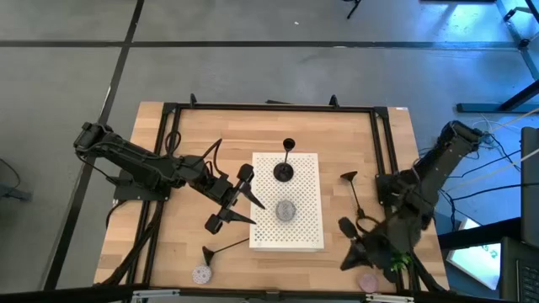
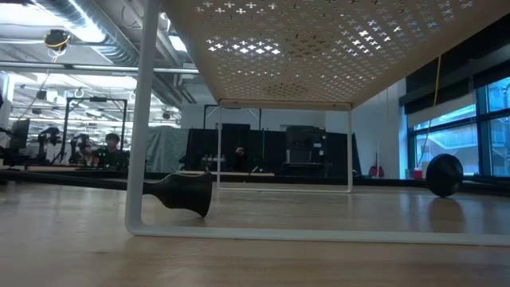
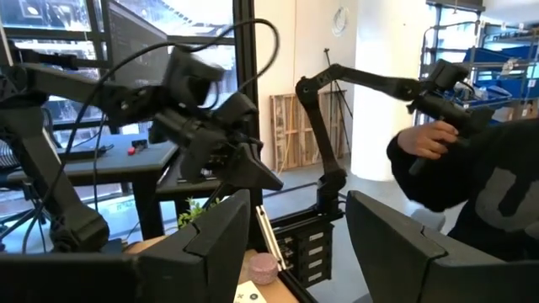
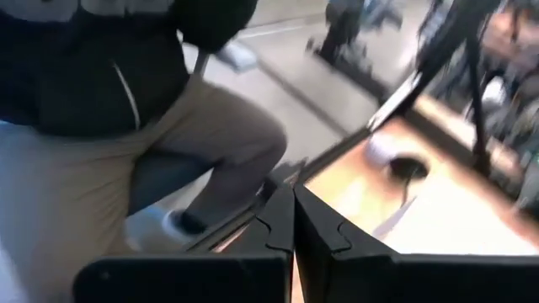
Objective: Pick & Place candle stick holders
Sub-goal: Put the purple scented candle on the shelf
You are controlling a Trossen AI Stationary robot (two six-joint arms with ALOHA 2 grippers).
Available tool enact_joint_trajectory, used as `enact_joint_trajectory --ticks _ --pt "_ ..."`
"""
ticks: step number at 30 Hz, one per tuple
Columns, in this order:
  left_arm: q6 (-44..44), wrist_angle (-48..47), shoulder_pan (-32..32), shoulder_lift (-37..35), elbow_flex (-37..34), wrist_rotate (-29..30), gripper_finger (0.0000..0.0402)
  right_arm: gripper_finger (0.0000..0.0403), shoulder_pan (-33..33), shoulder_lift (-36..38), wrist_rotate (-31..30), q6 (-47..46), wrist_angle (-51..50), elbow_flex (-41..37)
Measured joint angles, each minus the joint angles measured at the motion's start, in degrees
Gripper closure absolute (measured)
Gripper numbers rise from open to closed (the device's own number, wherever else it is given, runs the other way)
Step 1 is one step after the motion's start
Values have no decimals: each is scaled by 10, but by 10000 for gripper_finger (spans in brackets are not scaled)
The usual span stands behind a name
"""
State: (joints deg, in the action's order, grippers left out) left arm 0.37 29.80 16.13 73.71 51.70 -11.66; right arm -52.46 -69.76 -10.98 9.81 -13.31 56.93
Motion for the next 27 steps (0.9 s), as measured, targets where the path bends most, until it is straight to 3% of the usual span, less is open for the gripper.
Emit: enact_joint_trajectory --ticks 4,9,14,20,24,27 --pt "4 0 -1 0 0 0 206 402 -42 -26 -26 -98 -74 43" --pt "5 0 -2 0 0 2 207 402 -75 -58 -23 -173 -90 56" --pt "5 0 -2 0 0 2 207 402 -88 -92 3 -336 -111 56" --pt "5 0 -2 0 0 4 208 402 -87 -120 76 -579 -125 56" --pt "16 1 -2 0 0 15 208 402 -70 -132 149 -799 -125 56" --pt "27 1 -2 0 0 17 207 402 -67 -145 183 -889 -132 56"
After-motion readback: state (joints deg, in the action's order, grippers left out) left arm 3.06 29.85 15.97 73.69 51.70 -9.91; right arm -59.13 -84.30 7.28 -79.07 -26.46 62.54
